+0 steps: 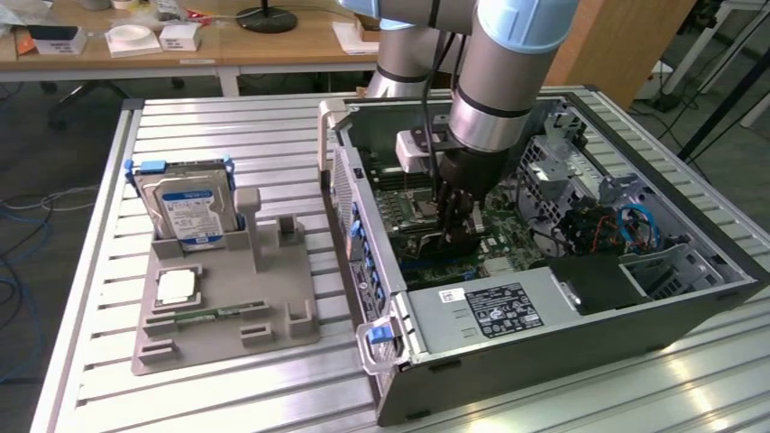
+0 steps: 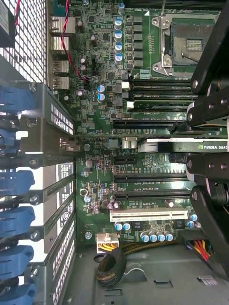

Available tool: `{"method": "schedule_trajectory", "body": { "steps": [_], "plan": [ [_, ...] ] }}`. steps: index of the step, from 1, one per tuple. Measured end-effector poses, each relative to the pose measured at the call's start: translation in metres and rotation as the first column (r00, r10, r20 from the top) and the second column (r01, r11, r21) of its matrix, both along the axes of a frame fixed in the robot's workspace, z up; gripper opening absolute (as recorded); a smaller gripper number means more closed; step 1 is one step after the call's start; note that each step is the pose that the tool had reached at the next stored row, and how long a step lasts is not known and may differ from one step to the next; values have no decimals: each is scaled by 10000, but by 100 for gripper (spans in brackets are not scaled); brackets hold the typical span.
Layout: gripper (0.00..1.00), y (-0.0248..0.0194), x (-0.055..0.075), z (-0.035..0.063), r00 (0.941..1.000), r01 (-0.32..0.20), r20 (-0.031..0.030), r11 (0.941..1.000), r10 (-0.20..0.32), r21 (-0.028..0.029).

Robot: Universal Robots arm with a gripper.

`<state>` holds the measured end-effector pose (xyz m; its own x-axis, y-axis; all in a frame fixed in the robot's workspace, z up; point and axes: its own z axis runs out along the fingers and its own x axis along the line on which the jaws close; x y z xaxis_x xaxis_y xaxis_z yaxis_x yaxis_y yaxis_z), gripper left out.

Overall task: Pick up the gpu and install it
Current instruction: 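Insert the gpu into the slot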

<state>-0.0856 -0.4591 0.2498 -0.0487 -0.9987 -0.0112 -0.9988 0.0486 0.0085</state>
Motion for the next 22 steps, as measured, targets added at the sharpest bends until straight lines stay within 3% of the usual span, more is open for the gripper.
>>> {"method": "schedule_trajectory", "body": {
  "steps": [19, 20, 22],
  "plan": [
    [26, 1, -3, -12, 10000, 12, -3, 10000, -12, 3],
    [27, 0, -2, -12, 10000, 12, -1, 10000, -12, 1],
    [39, 0, -2, -12, 10000, 11, 0, 10000, -11, 1]
  ]
}}
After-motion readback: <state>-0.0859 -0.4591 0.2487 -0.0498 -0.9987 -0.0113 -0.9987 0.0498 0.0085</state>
